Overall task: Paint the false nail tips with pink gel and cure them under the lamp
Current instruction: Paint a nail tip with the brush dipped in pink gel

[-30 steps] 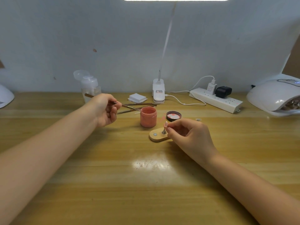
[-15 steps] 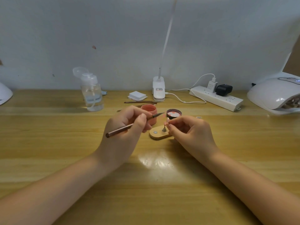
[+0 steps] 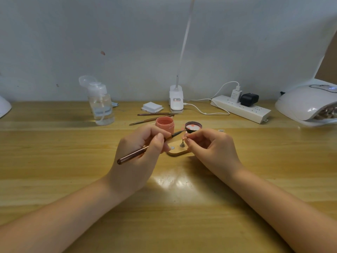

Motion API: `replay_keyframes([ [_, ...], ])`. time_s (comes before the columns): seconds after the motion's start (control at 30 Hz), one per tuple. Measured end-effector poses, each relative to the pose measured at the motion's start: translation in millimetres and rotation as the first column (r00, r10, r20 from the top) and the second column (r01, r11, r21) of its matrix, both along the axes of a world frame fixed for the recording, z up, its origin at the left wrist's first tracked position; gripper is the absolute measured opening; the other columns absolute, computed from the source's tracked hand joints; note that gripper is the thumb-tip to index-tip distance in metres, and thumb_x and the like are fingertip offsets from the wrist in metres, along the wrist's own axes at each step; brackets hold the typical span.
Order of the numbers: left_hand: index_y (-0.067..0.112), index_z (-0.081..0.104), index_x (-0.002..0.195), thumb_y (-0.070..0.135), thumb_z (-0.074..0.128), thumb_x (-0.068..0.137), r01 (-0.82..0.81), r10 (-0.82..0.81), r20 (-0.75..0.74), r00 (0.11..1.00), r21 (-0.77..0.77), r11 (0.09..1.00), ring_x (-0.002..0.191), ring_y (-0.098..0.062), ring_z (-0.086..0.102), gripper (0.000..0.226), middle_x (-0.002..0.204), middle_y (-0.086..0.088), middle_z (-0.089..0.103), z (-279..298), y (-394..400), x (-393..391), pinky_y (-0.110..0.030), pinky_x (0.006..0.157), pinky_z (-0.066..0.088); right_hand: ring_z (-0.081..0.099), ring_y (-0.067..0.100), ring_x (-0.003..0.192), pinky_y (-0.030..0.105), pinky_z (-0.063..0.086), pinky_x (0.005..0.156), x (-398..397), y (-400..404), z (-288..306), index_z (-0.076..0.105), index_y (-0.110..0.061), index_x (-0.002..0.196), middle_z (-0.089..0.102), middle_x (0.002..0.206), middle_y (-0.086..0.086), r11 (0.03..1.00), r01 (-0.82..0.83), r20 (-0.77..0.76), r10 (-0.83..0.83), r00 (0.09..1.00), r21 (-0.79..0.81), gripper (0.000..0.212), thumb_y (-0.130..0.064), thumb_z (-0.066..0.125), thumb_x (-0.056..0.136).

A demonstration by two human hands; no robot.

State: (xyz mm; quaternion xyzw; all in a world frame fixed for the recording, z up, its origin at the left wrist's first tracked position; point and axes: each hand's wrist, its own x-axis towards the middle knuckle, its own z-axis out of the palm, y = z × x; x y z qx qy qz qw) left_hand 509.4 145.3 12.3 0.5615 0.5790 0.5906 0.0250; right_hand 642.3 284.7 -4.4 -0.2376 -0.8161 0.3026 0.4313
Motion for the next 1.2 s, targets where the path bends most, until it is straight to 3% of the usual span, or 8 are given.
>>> replay_keyframes([
  [0.13, 0.013, 0.068, 0.091, 0.023, 0.052, 0.091, 0.021, -0.021, 0.0, 1.0, -0.038, 0.999, 0.077, -0.012, 0.068, 0.019, 0.075, 0.005, 0.071, -1.0, 1.5, 2.1, -0.032, 0.072, 0.054, 0.066, 0.007, 0.066, 0.03, 0.056, 0.069, 0.4, -0.6, 0.7, 0.075, -0.009, 0.088, 0.072, 0.075, -0.002, 1.0, -0.006, 0.002, 0.006, 1.0, 0.001, 0.007, -0.011, 0.075, 0.082],
  [0.3, 0.013, 0.067, 0.089, 0.028, 0.047, 0.089, 0.032, -0.032, 0.003, 0.999, 0.016, 0.999, 0.074, -0.013, 0.068, 0.025, 0.073, 0.004, 0.07, 0.1, -1.1, 1.0, -0.024, 0.068, 0.052, 0.068, 0.01, 0.069, 0.035, 0.057, 0.072, 0.9, -1.4, 1.5, 0.075, -0.008, 0.09, 0.073, 0.076, -0.001, 0.999, -0.024, -0.002, 0.024, 1.0, -0.022, 0.008, -0.009, 0.074, 0.082],
  [0.47, 0.012, 0.068, 0.088, 0.02, 0.051, 0.089, 0.016, -0.017, -0.021, 1.0, -0.041, 0.999, 0.075, -0.013, 0.067, 0.019, 0.073, 0.005, 0.07, -0.1, -0.1, -0.5, -0.034, 0.07, 0.054, 0.069, 0.012, 0.07, 0.038, 0.057, 0.072, 0.9, -1.4, 1.9, 0.075, -0.008, 0.09, 0.073, 0.076, 0.0, 0.998, -0.035, -0.008, 0.035, 0.999, -0.049, 0.007, -0.009, 0.073, 0.083],
  [0.6, 0.016, 0.067, 0.087, 0.028, 0.049, 0.086, 0.014, -0.014, -0.018, 1.0, 0.002, 1.0, 0.076, -0.01, 0.067, 0.022, 0.073, 0.005, 0.07, 2.5, -2.3, -1.7, -0.021, 0.069, 0.052, 0.07, 0.011, 0.07, 0.038, 0.057, 0.072, 1.4, -1.6, 2.1, 0.075, -0.009, 0.09, 0.073, 0.076, -0.001, 0.998, -0.038, -0.007, 0.038, 0.999, -0.053, 0.008, -0.009, 0.073, 0.083],
  [0.73, 0.012, 0.07, 0.091, 0.013, 0.054, 0.089, 0.024, -0.027, -0.072, 0.997, -0.034, 0.999, 0.078, -0.011, 0.068, 0.017, 0.076, 0.004, 0.071, 1.5, -0.7, 0.1, -0.022, 0.07, 0.052, 0.07, 0.013, 0.071, 0.039, 0.057, 0.072, 1.2, -2.2, 2.3, 0.075, -0.008, 0.09, 0.073, 0.076, 0.001, 0.997, -0.042, -0.011, 0.041, 0.999, -0.068, 0.008, -0.008, 0.072, 0.083],
  [0.93, 0.013, 0.069, 0.088, 0.024, 0.048, 0.085, 0.028, -0.027, -0.102, 0.994, 0.009, 1.0, 0.077, -0.009, 0.064, 0.024, 0.073, 0.007, 0.068, 1.8, -3.0, -0.5, -0.014, 0.067, 0.047, 0.07, 0.013, 0.073, 0.039, 0.057, 0.072, 2.1, -2.3, 3.2, 0.074, -0.008, 0.092, 0.073, 0.078, 0.002, 0.995, -0.056, -0.004, 0.056, 0.998, -0.081, 0.009, -0.008, 0.071, 0.084],
  [1.03, 0.012, 0.07, 0.086, 0.023, 0.049, 0.085, 0.018, -0.021, -0.134, 0.991, -0.027, 0.999, 0.076, -0.01, 0.064, 0.023, 0.071, 0.009, 0.067, 1.7, -2.1, -1.1, -0.017, 0.066, 0.047, 0.07, 0.012, 0.072, 0.038, 0.058, 0.072, 2.0, -1.9, 3.0, 0.074, -0.009, 0.093, 0.073, 0.079, 0.001, 0.995, -0.058, -0.001, 0.058, 0.998, -0.08, 0.01, -0.008, 0.071, 0.083],
  [1.2, 0.017, 0.068, 0.09, 0.03, 0.048, 0.087, 0.006, -0.006, -0.05, 0.999, -0.008, 1.0, 0.079, -0.012, 0.067, 0.024, 0.075, 0.007, 0.07, 1.3, -2.7, -4.8, -0.023, 0.071, 0.05, 0.07, 0.012, 0.071, 0.039, 0.058, 0.07, 1.3, -1.3, 1.7, 0.074, -0.012, 0.09, 0.073, 0.077, -0.001, 0.996, -0.047, -0.02, 0.046, 0.999, -0.081, 0.008, -0.009, 0.073, 0.083],
])
